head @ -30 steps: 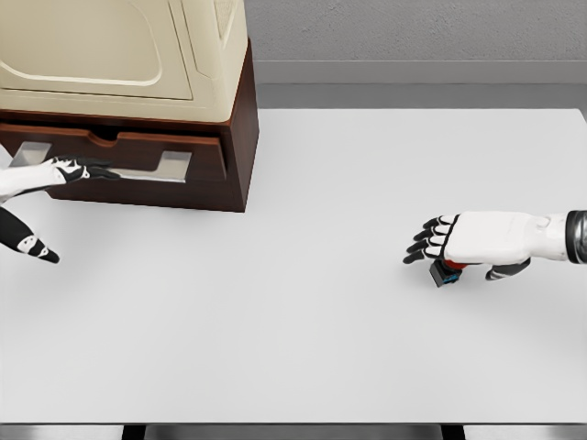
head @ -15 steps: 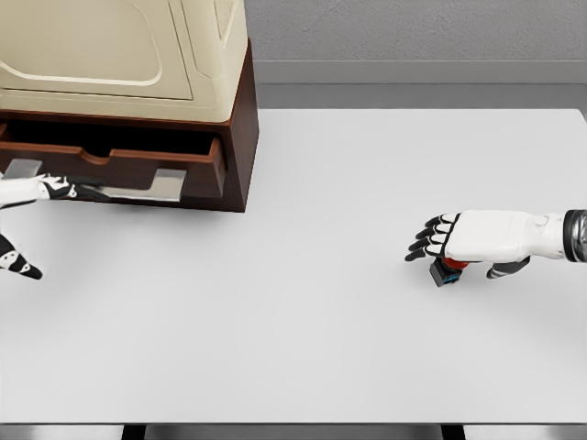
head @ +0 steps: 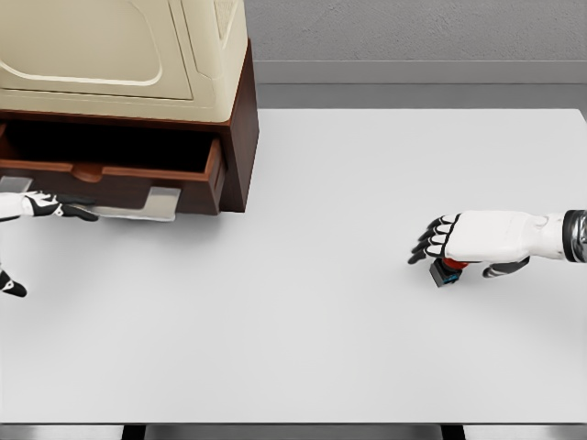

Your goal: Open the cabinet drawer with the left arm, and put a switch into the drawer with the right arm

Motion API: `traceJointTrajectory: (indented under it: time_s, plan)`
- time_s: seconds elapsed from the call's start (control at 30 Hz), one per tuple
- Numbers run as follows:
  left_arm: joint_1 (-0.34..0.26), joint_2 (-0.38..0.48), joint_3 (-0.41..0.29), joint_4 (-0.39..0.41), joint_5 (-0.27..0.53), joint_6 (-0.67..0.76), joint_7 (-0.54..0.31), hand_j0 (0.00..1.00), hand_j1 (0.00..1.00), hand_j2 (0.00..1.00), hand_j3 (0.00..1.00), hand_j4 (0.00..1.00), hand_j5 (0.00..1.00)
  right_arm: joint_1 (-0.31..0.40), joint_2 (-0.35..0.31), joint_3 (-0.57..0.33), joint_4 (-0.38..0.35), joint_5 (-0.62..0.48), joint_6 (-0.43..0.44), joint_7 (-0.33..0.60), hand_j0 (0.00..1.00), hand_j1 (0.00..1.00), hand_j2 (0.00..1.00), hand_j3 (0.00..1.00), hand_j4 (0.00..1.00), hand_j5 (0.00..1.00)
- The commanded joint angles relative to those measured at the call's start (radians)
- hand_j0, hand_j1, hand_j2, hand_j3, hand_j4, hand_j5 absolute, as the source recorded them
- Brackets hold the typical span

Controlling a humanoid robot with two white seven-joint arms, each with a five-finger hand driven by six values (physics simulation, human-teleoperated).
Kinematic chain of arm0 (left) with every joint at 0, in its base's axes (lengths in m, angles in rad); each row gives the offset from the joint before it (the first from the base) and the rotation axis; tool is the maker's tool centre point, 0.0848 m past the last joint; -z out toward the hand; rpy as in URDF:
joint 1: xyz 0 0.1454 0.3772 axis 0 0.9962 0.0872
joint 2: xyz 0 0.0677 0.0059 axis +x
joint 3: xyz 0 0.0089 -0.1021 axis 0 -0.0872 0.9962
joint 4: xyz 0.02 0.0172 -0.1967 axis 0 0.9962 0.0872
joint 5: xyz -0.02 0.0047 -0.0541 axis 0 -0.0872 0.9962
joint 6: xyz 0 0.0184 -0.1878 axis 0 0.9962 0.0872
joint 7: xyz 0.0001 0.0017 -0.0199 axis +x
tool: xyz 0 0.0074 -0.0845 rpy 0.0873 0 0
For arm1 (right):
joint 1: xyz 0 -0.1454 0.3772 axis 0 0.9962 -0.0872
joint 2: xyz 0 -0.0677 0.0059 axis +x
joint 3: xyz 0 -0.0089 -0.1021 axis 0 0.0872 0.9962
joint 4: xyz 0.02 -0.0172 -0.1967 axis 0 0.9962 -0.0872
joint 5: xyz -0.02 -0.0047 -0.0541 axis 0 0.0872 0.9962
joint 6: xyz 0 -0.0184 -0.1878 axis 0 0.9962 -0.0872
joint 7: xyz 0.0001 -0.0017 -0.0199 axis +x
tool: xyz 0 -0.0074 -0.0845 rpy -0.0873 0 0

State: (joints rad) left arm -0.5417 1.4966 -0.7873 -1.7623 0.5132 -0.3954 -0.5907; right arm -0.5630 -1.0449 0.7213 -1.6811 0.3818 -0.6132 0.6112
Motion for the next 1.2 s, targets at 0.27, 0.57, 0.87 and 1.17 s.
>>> traceJointTrajectory:
  time_s: [0.27,0.57,0.87,1.17]
  plan:
    - [0.0,0.054,-0.061,0.0,0.002,-0.103,-0.02,1.0,1.0,1.0,1.0,1.0,1.0,0.0,-0.001,0.0,0.0,-0.004,0.002,0.0,0.88,0.88,0.88,0.88,0.88,0.88]
    - [-0.001,0.091,-0.082,0.0,0.022,-0.158,-0.02,1.0,1.0,1.0,1.0,1.0,1.0,0.0,0.002,0.0,0.0,-0.004,0.002,0.0,0.88,0.88,0.88,0.88,0.88,0.88]
    - [-0.011,0.103,-0.075,0.0,0.054,-0.158,-0.02,1.0,1.0,1.0,1.0,1.0,1.0,0.0,0.002,0.0,0.0,-0.004,0.002,0.0,0.69,0.69,0.69,0.69,0.69,0.69]
    - [-0.014,0.142,-0.072,0.0,0.103,-0.191,-0.02,1.0,1.0,1.0,1.0,1.0,1.0,0.002,0.002,0.001,0.0,-0.004,0.002,0.0,0.63,0.63,0.63,0.63,0.63,0.63]
